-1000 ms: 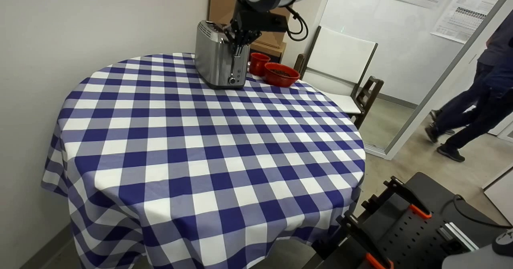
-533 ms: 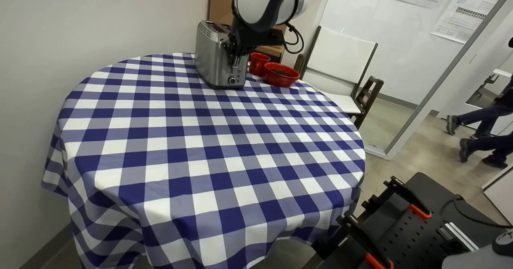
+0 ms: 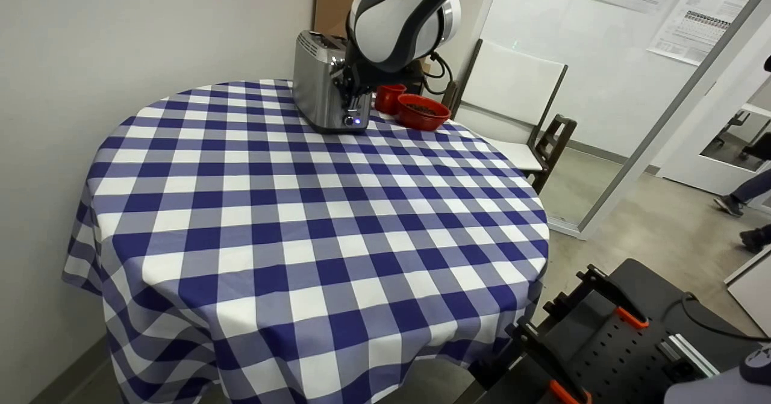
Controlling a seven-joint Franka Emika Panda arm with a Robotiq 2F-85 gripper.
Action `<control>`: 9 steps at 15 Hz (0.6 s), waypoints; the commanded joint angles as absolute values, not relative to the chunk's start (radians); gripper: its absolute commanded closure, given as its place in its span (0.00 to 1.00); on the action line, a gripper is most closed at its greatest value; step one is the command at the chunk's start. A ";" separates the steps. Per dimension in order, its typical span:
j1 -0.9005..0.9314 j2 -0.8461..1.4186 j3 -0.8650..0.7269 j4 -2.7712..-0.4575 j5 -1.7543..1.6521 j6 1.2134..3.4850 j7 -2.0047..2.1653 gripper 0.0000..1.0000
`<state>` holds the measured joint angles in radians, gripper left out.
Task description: Push down on the slider of the toaster.
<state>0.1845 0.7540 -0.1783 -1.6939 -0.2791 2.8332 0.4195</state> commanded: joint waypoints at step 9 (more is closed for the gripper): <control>0.165 0.716 -0.213 -1.733 -0.220 2.872 0.350 0.28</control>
